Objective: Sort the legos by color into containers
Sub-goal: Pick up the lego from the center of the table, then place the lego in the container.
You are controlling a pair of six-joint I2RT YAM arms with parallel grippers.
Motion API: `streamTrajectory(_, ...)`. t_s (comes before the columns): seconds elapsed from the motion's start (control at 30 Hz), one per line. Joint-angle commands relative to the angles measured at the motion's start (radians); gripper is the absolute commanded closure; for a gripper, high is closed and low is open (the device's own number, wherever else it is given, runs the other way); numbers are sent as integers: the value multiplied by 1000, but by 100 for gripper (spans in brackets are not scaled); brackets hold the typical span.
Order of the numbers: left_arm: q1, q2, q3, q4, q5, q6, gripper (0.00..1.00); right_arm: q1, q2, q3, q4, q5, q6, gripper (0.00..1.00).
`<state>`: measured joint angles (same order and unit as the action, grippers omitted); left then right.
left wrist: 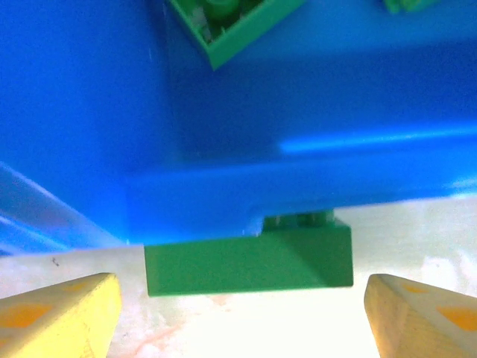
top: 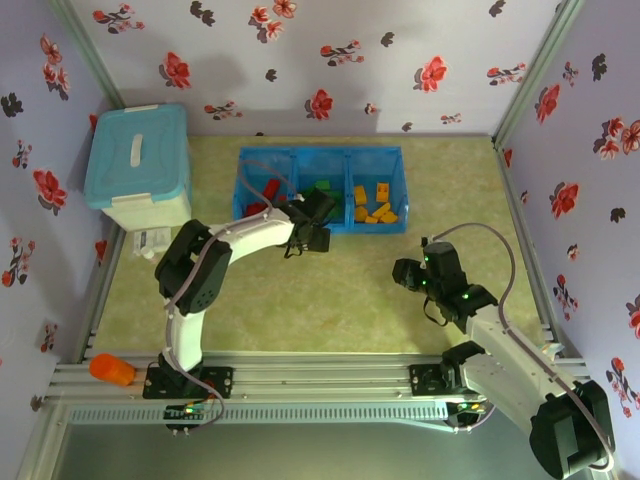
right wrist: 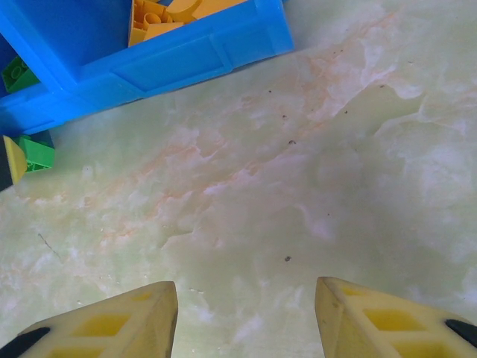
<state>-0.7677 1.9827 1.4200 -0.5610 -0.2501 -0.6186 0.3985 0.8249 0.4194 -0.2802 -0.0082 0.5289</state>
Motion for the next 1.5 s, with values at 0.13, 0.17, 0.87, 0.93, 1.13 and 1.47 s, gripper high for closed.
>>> streamTrajectory(0.13,20,63,67,-19,27,19,15,5,-11,-19,13,1,14,49)
streamTrajectory(0.17,21,68,71,-18,27,22,16,5,-12,-19,11,2,14,49)
streamTrajectory(0.87,-10,0,33,-34,1,16,56,5,-33,-42,13,2,25,49)
streamTrajectory(0.93,-26,-23,30,-39,-6,15,57,6,-37,-42,13,2,23,49)
streamTrajectory(1.13,-63,-100,53,-64,-17,28,57,6,-50,-39,0,7,20,49)
streamTrajectory(1.47,-49,-92,224,-109,-46,110,57,5,-94,-33,-37,7,22,49)
